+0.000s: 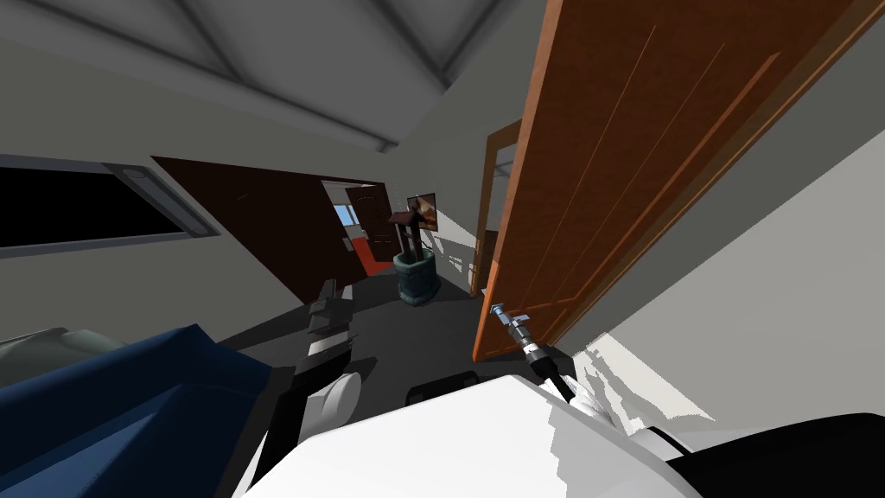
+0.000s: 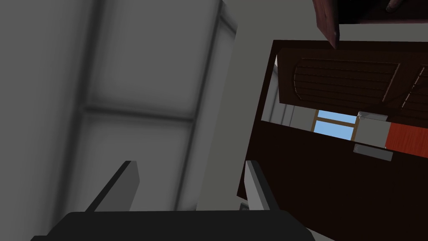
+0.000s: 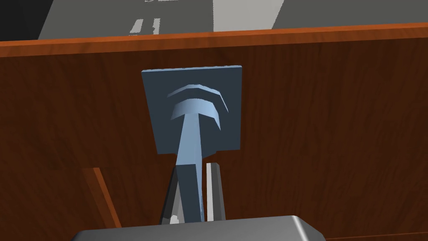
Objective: Pull the door open
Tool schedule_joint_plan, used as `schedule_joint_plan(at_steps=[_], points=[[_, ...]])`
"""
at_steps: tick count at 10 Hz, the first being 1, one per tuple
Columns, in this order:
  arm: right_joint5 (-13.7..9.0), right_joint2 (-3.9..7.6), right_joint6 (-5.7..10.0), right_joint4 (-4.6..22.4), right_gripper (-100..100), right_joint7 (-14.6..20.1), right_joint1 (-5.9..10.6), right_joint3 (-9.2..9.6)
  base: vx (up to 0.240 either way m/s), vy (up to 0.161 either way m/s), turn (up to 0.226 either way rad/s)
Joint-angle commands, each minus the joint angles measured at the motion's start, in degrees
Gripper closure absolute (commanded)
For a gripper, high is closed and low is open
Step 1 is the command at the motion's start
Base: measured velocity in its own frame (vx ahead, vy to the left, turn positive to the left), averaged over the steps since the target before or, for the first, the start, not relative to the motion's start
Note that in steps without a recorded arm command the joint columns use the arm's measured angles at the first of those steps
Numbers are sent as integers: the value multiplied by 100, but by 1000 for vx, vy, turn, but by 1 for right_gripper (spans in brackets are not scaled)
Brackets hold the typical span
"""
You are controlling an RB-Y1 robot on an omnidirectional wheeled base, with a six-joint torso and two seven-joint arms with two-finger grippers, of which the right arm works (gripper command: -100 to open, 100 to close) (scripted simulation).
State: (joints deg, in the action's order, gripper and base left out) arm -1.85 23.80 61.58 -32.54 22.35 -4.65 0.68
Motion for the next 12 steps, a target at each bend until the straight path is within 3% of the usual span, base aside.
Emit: schedule_joint_plan(at_steps=[1, 5, 6, 7, 8, 10, 12], points=[[4, 16, 120, 162, 100, 15, 64, 4, 0, 0, 0], [148, 136, 754, 247, 100, 93, -321, 179, 13, -18, -37], [148, 136, 768, 247, 100, 93, -321, 179, 2, -18, -21], [190, 172, 960, 272, 100, 116, -435, 231, 7, -14, -25], [190, 172, 960, 272, 100, 116, -435, 231, 6, -14, -23], [277, 245, 1356, 324, 100, 163, -670, 337, 14, -27, -39], [277, 245, 1356, 324, 100, 163, -670, 337, 4, -17, -12]])
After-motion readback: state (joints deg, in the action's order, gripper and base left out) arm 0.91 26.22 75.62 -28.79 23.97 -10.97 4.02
